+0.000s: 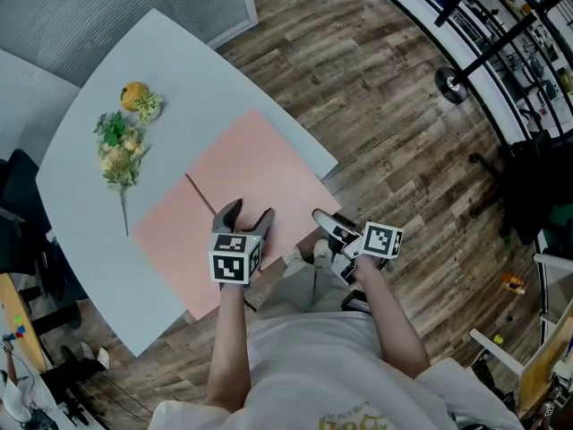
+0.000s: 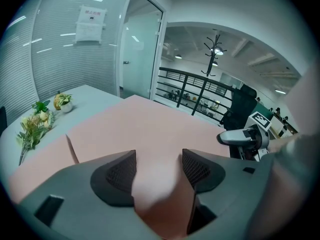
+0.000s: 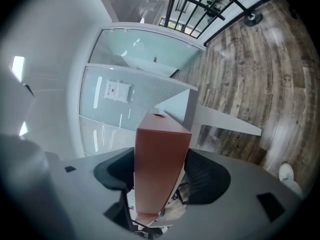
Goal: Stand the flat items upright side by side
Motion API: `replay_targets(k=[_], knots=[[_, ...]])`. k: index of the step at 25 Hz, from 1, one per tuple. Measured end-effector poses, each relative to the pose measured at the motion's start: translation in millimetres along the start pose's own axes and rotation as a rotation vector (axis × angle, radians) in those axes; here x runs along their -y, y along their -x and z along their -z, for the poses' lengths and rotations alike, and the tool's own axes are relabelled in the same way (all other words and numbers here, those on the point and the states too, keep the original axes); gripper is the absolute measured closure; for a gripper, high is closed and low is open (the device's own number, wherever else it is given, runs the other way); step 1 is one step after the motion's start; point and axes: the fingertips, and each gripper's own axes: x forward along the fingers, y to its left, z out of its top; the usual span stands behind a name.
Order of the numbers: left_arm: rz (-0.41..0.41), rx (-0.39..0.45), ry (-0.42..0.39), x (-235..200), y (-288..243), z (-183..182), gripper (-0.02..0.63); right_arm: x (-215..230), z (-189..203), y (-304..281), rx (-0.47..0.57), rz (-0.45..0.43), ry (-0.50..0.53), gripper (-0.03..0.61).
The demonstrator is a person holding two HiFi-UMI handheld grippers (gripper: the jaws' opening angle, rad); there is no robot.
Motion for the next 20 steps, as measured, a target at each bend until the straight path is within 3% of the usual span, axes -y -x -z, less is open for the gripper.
replay_targets(k=[9,20], knots=[[0.03,0.064,0.064,2.4,2.9,-11.2,0.324,-31.3,-20.7,4.6,0.012,-0.011,0.192,0.259],[0.06,0.122,0.132,0.6,8.6,-22.9,0.324,-64.9,-34.0,5.7,-0.001,-0.005,0.35,0.262]])
